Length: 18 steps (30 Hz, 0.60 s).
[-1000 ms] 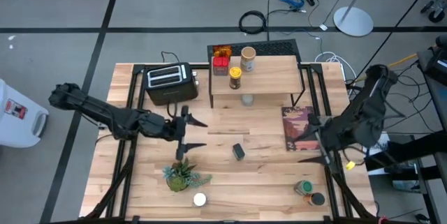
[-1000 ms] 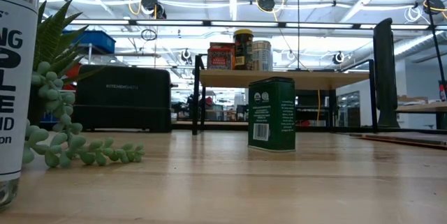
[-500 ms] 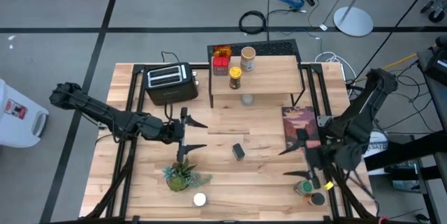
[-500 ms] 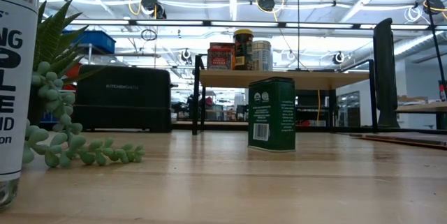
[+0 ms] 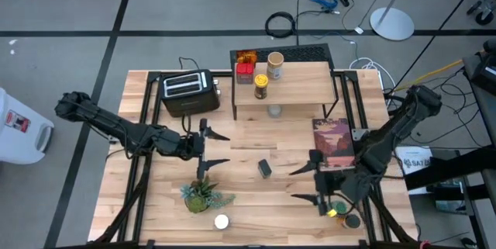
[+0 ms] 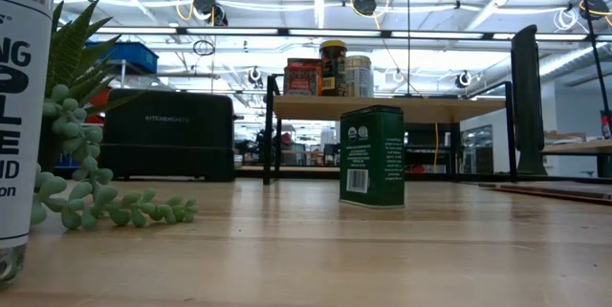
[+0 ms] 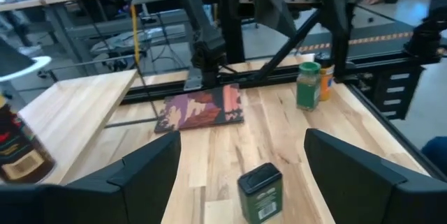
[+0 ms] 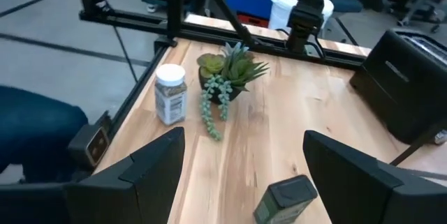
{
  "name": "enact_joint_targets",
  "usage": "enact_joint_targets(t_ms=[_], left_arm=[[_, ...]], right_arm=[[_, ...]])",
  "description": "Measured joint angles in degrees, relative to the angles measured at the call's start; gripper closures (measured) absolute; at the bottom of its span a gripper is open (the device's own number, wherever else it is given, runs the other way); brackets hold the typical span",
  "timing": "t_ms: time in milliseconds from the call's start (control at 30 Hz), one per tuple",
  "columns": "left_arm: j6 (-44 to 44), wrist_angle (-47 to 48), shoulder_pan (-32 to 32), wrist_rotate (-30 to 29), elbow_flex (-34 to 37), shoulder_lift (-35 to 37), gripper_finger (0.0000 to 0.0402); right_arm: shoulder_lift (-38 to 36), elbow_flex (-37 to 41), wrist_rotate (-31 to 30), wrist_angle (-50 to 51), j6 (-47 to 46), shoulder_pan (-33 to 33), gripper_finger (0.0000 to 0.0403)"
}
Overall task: Shelf spices
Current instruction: Put the black seasoning can on the shelf
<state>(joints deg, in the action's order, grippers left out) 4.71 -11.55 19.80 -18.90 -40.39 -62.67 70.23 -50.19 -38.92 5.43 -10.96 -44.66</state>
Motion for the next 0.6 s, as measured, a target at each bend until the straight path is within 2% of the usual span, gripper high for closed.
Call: enact_joint_targets(t_ms=[333,533,600], left_arm=[[-3.25,0.07,-0.01,-0.89,0.01,0.0,0.0086],[-4.37,0.08,0.21,-0.91,0.01,-1.61,0.0086],[-4.5,0.07,0.21,-0.91,0.01,-2.75,0.0086]], right_arm=[[8.85,0.0,2.18,-2.03,-6.42,4.18,0.0124],[9.91,-0.07,7.22,-1.81,3.08,7.61,0.0124],[9.33,-0.82,11.08,-1.14,5.29,10.68,0.0124]])
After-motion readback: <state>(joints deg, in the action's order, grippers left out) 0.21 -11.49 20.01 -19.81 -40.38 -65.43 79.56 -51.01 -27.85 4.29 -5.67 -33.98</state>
